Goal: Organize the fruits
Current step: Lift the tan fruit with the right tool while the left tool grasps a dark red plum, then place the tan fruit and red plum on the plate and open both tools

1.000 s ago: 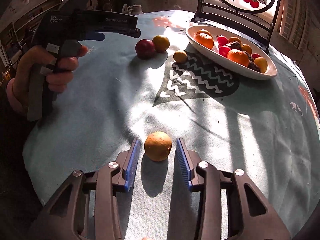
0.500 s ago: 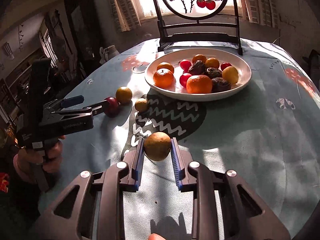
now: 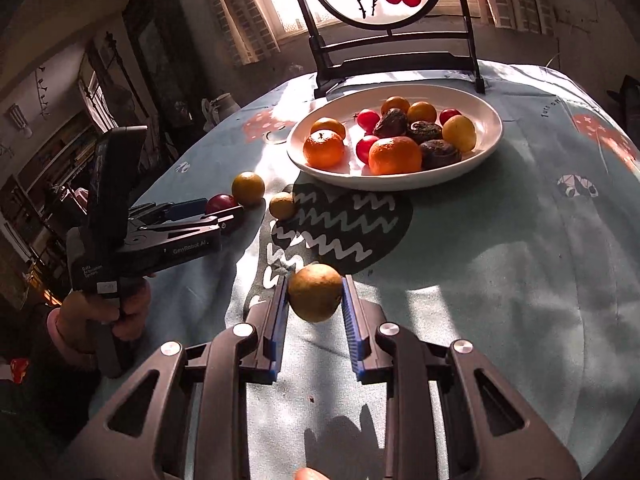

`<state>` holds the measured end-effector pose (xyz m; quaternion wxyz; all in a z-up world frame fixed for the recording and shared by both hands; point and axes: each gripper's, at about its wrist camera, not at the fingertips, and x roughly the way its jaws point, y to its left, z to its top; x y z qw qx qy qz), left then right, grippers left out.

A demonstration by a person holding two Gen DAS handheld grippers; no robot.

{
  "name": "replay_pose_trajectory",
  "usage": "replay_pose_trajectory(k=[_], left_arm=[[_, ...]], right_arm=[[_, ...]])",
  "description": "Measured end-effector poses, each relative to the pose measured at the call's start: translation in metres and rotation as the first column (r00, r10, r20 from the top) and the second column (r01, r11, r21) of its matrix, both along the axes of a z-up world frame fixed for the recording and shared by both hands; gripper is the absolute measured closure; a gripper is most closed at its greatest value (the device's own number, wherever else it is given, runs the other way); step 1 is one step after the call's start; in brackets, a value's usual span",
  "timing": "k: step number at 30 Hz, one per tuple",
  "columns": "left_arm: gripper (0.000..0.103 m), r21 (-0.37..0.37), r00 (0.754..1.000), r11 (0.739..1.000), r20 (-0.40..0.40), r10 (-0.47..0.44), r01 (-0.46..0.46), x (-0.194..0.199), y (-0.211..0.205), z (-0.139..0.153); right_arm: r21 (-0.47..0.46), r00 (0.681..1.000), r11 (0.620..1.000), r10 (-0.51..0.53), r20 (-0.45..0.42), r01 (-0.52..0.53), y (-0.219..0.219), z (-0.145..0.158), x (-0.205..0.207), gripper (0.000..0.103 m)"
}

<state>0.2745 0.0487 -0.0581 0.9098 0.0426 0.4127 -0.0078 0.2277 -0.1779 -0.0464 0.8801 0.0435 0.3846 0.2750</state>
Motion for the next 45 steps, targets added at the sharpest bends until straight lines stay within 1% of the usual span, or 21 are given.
replay_pose_trajectory(k=[1, 2, 3, 7, 12, 17, 19, 20, 23, 26, 29, 32, 35, 37, 40, 45], left_arm=[[0.054, -0.006, 1.000, 1.000, -0.015, -0.006, 0.006, 0.001, 0.000, -0.002], [0.061, -0.017, 0.999, 1.000, -0.032, -0.011, 0.011, 0.003, 0.000, -0.004], [0.063, -0.030, 0.999, 0.999, -0.033, -0.015, 0.014, 0.003, 0.001, -0.004], [0.063, -0.038, 0.999, 0.999, -0.032, -0.014, 0.012, 0.001, 0.000, -0.005], [0.063, -0.073, 0.999, 0.997, -0.031, -0.011, 0.008, -0.004, 0.004, -0.005], [0.063, -0.085, 1.000, 0.996, -0.025, -0.013, 0.010, -0.015, 0.003, -0.002], [0.063, -0.108, 0.999, 0.994, -0.026, -0.021, 0.018, -0.021, 0.003, -0.001], [0.063, -0.124, 0.999, 0.992, -0.025, -0.029, 0.026, -0.024, 0.004, 0.001], [0.064, -0.166, 0.999, 0.985, 0.011, -0.037, 0.039, -0.035, 0.006, 0.013], [0.064, -0.206, 0.996, 0.975, 0.038, -0.077, 0.083, -0.041, 0.002, 0.026], [0.063, -0.232, 0.990, 0.964, 0.071, -0.119, 0.132, -0.038, -0.008, 0.042], [0.063, -0.257, 0.982, 0.949, 0.091, -0.164, 0.182, -0.022, -0.020, 0.057], [0.063, -0.227, 0.975, 0.951, 0.115, -0.190, 0.212, 0.007, -0.035, 0.070], [0.063, -0.208, 0.974, 0.954, 0.105, -0.200, 0.218, 0.032, -0.046, 0.072], [0.063, -0.226, 0.977, 0.950, 0.052, -0.207, 0.213, 0.075, -0.056, 0.068], [0.063, -0.172, 0.978, 0.963, 0.017, -0.207, 0.207, 0.124, -0.078, 0.060]], right_arm=[[0.000, 1.000, 1.000, -0.002, -0.003, 0.002, 0.000, 0.000, 0.000, 0.076], [0.001, 1.000, 1.000, -0.005, -0.003, 0.005, -0.001, 0.000, 0.000, 0.076], [0.003, 1.000, 1.000, -0.006, -0.003, 0.006, -0.001, 0.000, 0.000, 0.076], [0.005, 1.000, 1.000, -0.009, -0.008, 0.009, -0.002, -0.001, 0.001, 0.076], [0.018, 1.000, 1.000, -0.016, -0.025, 0.016, -0.005, -0.003, 0.005, 0.076], [0.026, 0.999, 0.999, -0.022, -0.036, 0.023, -0.007, -0.005, 0.007, 0.076], [0.021, 0.999, 1.000, -0.021, -0.031, 0.021, -0.007, -0.004, 0.006, 0.076], [0.018, 0.999, 1.000, -0.018, -0.027, 0.019, -0.006, -0.003, 0.005, 0.076], [0.003, 1.000, 1.000, -0.007, -0.014, 0.007, -0.002, -0.001, 0.004, 0.076], [-0.008, 1.000, 1.000, 0.014, 0.004, -0.014, 0.002, 0.004, 0.006, 0.076], [-0.006, 0.999, 1.000, 0.026, 0.032, -0.026, 0.005, 0.016, 0.014, 0.076], [0.024, 0.997, 1.000, -0.002, 0.079, 0.000, 0.003, 0.030, 0.031, 0.076], [0.051, 0.991, 0.997, -0.058, 0.121, 0.052, -0.001, 0.043, 0.059, 0.076], [0.048, 0.983, 0.993, -0.115, 0.139, 0.110, -0.004, 0.045, 0.082, 0.076], [0.051, 0.976, 0.984, -0.177, 0.125, 0.172, -0.012, 0.040, 0.118, 0.076], [0.060, 0.970, 0.972, -0.231, 0.080, 0.226, -0.024, 0.026, 0.158, 0.077]])
